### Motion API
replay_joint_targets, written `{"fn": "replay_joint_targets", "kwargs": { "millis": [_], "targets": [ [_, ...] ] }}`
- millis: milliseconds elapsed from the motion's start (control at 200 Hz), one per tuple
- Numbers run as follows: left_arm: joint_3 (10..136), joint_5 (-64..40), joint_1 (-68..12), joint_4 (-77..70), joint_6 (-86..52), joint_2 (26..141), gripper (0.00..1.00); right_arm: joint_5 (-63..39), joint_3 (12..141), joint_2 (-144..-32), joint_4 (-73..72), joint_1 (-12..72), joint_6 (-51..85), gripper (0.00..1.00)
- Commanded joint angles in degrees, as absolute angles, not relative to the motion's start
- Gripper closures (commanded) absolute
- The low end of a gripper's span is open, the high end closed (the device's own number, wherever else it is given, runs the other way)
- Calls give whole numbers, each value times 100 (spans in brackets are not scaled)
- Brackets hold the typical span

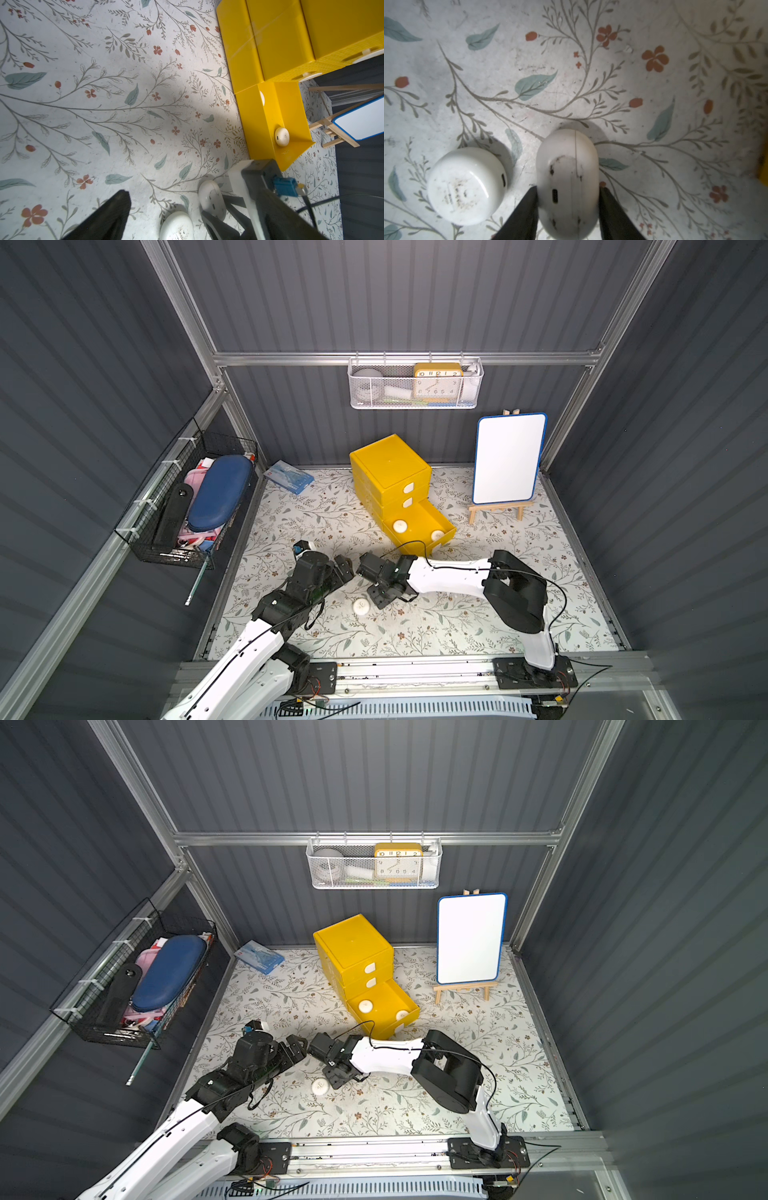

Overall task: Put the bluetooth earphones in the drawer according to color
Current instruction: Pick up the Bluetooth earphone from the center of the board, then place the bluetooth earphone in the drawer.

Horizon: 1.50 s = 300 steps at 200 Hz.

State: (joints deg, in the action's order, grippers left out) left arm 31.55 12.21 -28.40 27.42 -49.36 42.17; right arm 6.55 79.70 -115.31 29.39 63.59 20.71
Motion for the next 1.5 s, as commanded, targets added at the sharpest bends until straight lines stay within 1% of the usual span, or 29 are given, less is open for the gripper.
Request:
{"fn": "replay_joint_targets", "kwargs": {
  "millis": [0,310,515,695,981,1281,1331,1401,1496],
  "targets": [
    [3184,1213,-2812,2736,-4873,4285,1,813,7804,-11169,2798,6273,2118,56],
    [3181,1084,-2812,2589,-4779,4447,1,822,7411,-10160,2654,5752,1963,57],
    [3133,979,-2812,2448,-4744,4539,1,624,7286,-9557,2645,4995,1795,57],
    [3124,894,-2813,2339,-4729,4649,1,439,7312,-9338,2514,4197,1708,57],
    [3032,732,-2812,2241,-4730,4676,1,112,7651,-9847,2192,3189,1626,57],
    [2859,581,-2812,2124,-4736,4698,1,-346,8318,-10842,2147,2596,1635,57],
    [2844,551,-2812,2097,-4729,4726,1,-359,8409,-10932,2159,2564,1635,55],
    [2826,497,-2812,2066,-4696,4801,1,-335,8516,-11015,2184,2535,1618,49],
    [2852,429,-2814,2061,-4663,4970,1,-369,8634,-11035,2264,2514,1601,43]
  ]
}}
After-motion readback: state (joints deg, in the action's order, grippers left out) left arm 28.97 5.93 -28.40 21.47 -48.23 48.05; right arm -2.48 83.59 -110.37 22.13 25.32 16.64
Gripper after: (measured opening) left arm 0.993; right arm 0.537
